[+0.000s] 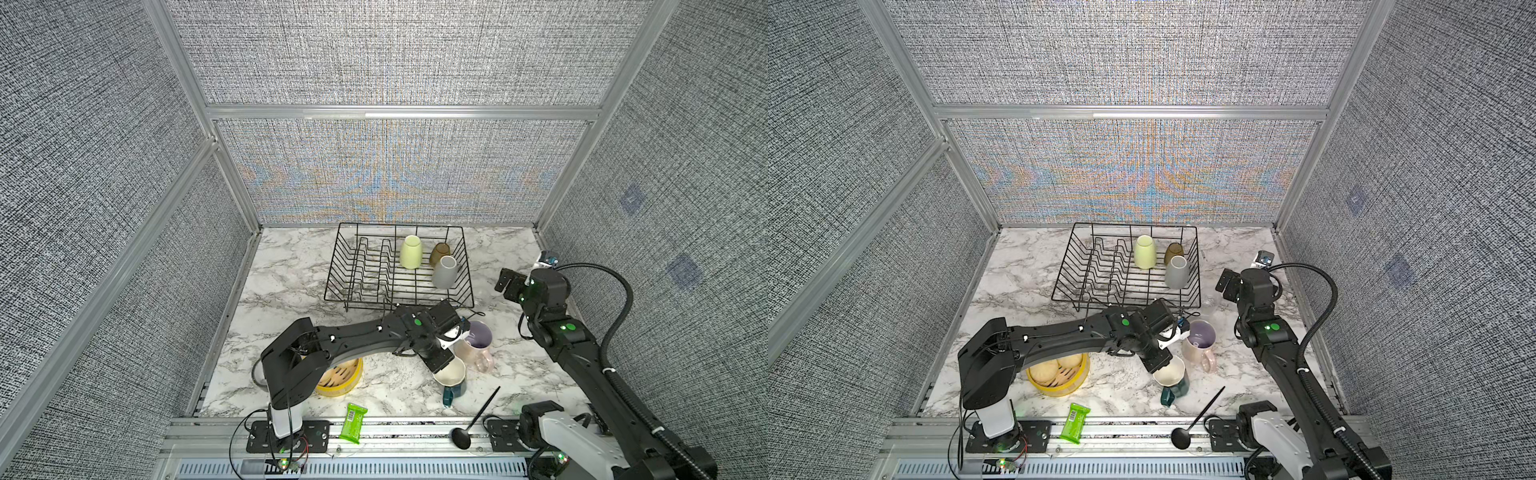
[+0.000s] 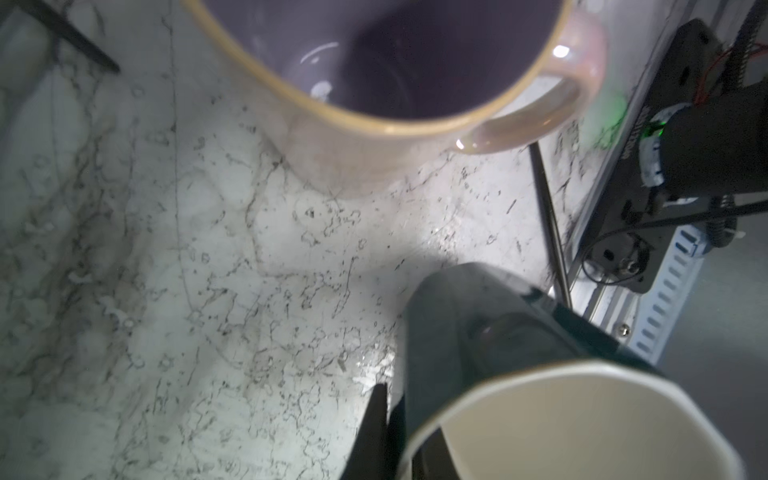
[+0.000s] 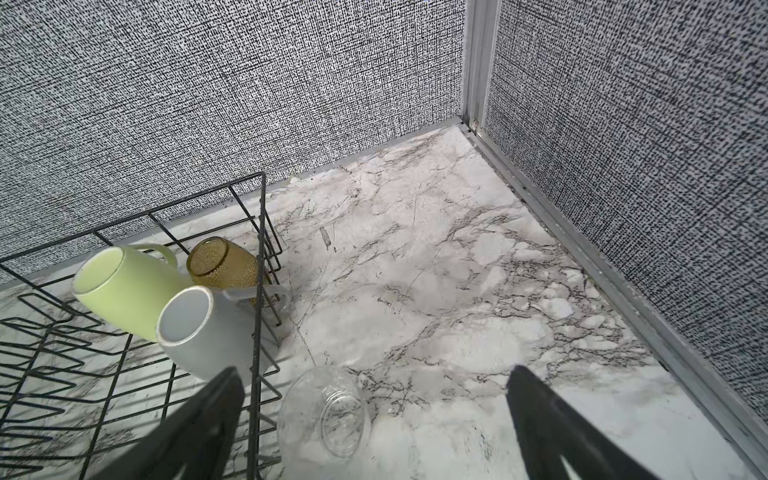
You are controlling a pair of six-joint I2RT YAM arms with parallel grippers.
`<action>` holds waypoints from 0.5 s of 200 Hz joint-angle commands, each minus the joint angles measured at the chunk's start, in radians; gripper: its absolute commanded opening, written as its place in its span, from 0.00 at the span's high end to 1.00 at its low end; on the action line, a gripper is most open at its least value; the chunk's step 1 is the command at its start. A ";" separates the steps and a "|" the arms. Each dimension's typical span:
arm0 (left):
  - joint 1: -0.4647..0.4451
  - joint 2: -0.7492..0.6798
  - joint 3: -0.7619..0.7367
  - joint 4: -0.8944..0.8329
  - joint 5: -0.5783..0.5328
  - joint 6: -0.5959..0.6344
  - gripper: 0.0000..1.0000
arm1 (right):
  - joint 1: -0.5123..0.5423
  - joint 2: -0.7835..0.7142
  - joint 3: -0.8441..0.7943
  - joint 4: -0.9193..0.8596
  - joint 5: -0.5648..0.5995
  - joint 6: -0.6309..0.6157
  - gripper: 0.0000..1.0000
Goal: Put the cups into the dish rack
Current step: 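Lift the dark-green mug with the left gripper while the right gripper approaches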
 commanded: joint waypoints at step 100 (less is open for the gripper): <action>0.170 -0.359 -0.226 0.046 0.092 -0.078 1.00 | -0.007 -0.027 0.098 -0.079 -0.370 0.029 0.01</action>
